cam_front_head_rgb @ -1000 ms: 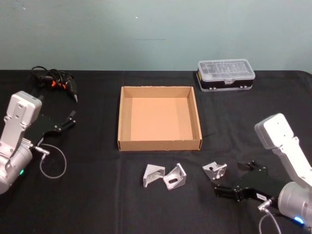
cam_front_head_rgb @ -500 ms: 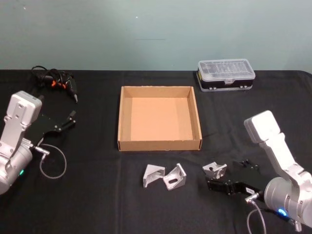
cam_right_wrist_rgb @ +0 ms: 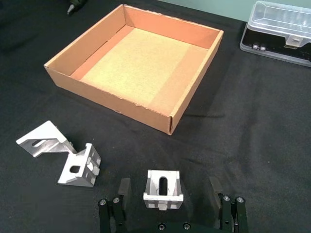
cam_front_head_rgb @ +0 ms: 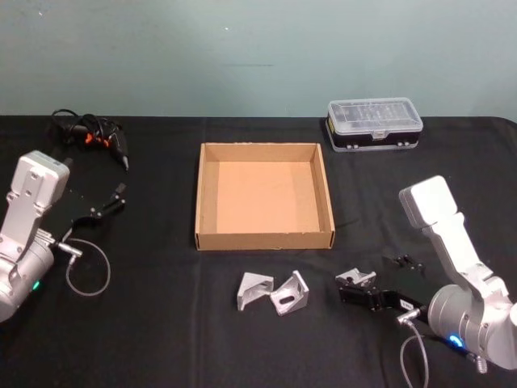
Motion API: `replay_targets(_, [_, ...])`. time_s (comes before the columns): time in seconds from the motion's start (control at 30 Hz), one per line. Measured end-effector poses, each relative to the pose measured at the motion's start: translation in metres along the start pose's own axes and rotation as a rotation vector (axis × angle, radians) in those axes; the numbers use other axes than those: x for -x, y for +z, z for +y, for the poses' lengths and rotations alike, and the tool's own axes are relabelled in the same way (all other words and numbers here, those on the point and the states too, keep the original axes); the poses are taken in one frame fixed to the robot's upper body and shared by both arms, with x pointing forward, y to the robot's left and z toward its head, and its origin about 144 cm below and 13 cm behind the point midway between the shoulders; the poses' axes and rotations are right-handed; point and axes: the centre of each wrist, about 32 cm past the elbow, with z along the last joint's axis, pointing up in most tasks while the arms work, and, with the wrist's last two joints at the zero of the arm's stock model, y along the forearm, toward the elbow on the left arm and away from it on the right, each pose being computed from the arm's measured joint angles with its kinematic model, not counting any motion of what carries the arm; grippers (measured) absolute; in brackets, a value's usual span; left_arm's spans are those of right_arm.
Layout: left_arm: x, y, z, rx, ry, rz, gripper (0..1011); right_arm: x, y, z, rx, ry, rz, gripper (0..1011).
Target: Use one hand to pick up the angle iron from the table and place it into the box.
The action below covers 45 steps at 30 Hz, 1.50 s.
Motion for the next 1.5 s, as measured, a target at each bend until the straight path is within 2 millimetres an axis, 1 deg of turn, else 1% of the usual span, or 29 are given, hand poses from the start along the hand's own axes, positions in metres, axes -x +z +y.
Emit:
replay_targets(0.2, [0.0000,0.0000,0.0000,0.000,0.000,0.000,1011,0.0011,-0.0005,0.0033,0.002,-0.004,0.002,1000])
replay_targets(0.57, [0.0000,0.0000,0.0000,0.000,0.000,0.000,1012,0.0008,-0.0004,0.0029,0.002,-0.002,0.001,1002])
replay_targets(0.7, [0.0000,0.0000,0.0000,0.000,0.000,0.000,1011,0.0008,-0.0003,0.0028,0.002,-0.001,0.001,979])
replay_targets(0.73, [0.0000,0.0000,0.0000,0.000,0.000,0.000,1011,0.0008,-0.0003,0.0027,0.002,0.000,0.001,966])
replay_targets(0.77, [0.0000,0.0000,0.0000,0.000,0.000,0.000,1011,0.0008,-0.0003,0.0027,0.002,0.000,0.001,929])
replay_targets(0.83, [0.0000,0.0000,0.0000,0.000,0.000,0.000,1011,0.0009,-0.0003,0.0027,0.002,0.000,0.001,907])
replay_targets(0.9, [0.0000,0.0000,0.0000,0.000,0.000,0.000,1011,0.0009,-0.0002,0.0027,0.001,0.001,0.001,838])
replay_targets(0.93, [0.0000,0.0000,0.0000,0.000,0.000,0.000,1011,0.0010,-0.0002,0.0027,0.001,0.001,0.001,838])
replay_targets(1.1, [0.0000,0.0000,0.0000,0.000,0.000,0.000,1011,0.0010,-0.0001,0.0026,0.001,0.001,0.001,664])
replay_targets(1.13, [0.0000,0.0000,0.0000,0.000,0.000,0.000,1011,0.0010,-0.0001,0.0025,0.001,0.001,0.001,652])
replay_targets(1.17, [0.0000,0.0000,0.0000,0.000,0.000,0.000,1011,0.0010,-0.0001,0.0025,0.001,0.001,0.001,595])
replay_targets(1.3, [0.0000,0.0000,0.0000,0.000,0.000,0.000,1011,0.0009,-0.0001,0.0025,0.001,0.001,0.001,472])
replay_targets(1.37, [0.0000,0.0000,0.0000,0.000,0.000,0.000,1011,0.0009,-0.0001,0.0025,0.001,0.001,0.001,449])
replay_targets(1.5, [0.0000,0.0000,0.0000,0.000,0.000,0.000,1011,0.0008,-0.0001,0.0024,0.001,0.001,0.000,449])
